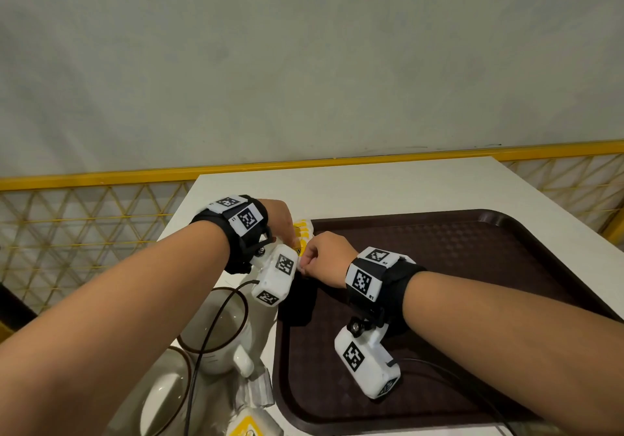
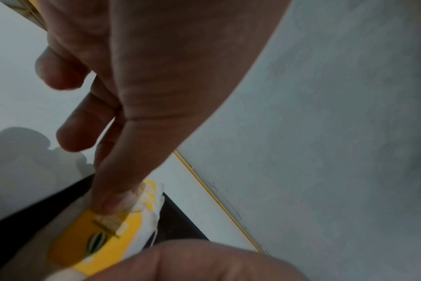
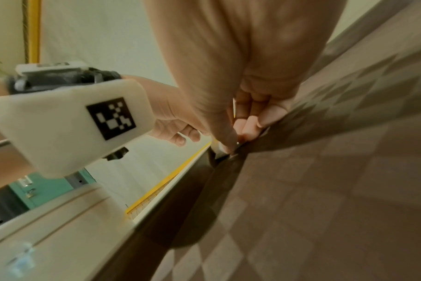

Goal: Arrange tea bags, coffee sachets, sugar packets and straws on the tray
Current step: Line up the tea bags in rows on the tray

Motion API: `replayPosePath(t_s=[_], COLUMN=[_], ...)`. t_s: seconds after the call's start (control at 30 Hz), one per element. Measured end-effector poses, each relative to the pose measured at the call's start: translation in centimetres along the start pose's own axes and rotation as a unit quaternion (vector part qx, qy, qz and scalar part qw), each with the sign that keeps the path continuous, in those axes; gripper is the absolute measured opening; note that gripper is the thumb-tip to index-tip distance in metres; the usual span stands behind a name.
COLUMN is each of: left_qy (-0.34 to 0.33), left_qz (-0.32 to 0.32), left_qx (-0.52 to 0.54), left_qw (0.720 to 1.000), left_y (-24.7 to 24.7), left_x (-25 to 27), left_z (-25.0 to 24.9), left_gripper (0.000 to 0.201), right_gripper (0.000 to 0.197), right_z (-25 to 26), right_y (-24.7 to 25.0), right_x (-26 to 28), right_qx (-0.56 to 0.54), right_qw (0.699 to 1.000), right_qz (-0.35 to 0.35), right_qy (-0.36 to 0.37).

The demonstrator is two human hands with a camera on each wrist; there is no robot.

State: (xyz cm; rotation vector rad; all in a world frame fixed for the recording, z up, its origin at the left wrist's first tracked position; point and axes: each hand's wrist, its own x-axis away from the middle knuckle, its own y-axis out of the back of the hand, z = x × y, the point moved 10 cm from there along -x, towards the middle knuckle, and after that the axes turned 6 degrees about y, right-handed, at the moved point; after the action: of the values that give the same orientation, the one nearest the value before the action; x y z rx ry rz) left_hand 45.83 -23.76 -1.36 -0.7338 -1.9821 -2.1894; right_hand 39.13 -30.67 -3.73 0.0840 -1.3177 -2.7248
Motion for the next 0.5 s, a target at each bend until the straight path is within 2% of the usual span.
replayPosePath(t_s=[0.3, 0.43, 0.5], left_qy=[-0.008, -0.015, -0.016], left_qz=[-0.013, -0.007, -0.004], left_qx=[0.038, 0.084, 0.09], left_qw=[0.999, 0.996, 0.996], left_y=[0.0, -0.1, -0.1], left_x=[-0.4, -0.4, -0.3], left_z=[-0.4, -0.1, 0.0], left_gripper=[0.034, 0.029, 0.028], right_gripper=[0.017, 0.02, 0.027], right_z=[0.1, -1.3, -1.9], right_y=[0.4, 2.8, 2.9], right_x=[0.5, 0.0, -0.4], right_qx=[-0.009, -0.083, -0.119], right_qw=[1.0, 0.992, 0.986], right_qz=[0.022, -0.084, -0.099], right_qy=[0.01, -0.041, -0.066])
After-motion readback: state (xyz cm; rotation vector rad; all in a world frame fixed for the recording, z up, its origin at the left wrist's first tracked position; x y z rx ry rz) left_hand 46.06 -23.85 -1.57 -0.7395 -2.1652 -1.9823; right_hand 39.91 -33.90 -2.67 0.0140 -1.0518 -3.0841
